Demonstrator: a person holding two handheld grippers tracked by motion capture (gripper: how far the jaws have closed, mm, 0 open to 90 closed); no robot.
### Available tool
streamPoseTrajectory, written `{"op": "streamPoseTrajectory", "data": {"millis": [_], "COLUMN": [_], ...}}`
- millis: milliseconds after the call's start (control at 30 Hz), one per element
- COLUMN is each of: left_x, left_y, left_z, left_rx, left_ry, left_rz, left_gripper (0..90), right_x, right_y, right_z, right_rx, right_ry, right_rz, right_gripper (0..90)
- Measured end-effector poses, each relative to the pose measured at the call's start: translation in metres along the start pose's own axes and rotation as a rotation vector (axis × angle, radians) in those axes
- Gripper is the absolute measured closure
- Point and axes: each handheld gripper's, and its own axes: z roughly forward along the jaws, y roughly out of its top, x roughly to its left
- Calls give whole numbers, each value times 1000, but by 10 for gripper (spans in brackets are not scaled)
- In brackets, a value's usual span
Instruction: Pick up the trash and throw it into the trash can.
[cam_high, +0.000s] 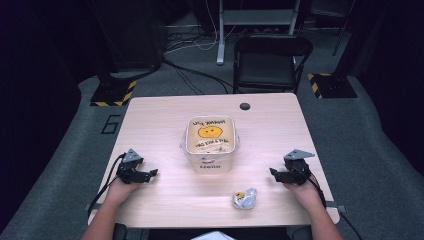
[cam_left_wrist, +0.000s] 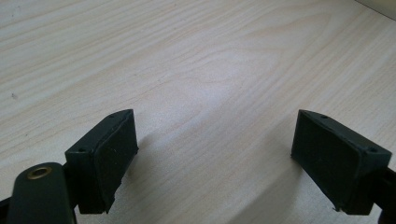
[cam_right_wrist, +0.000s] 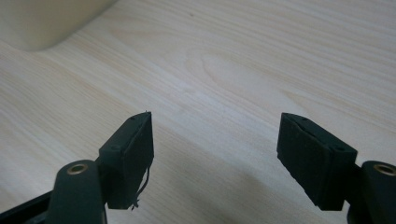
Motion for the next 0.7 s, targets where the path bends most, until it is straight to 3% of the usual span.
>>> {"op": "streamPoseTrajectory", "data": {"millis": [133,433,700], "left_x": [0,0,0], "left_y": [0,0,0], "left_z": [0,0,0], "left_rx": [0,1,2], "left_ry": [0,-1,-1], "left_rz": [-2,-2,-2], "left_gripper": [140,141,140], "right_x": [-2,-6,-2], "right_y": [2,4,10], "right_z": [-12,-25,-38], "right_rx": [-46,-70,-78], "right_ry": [17,27,113], "right_rz": [8,32,60], "right_gripper": [275,278,244]}}
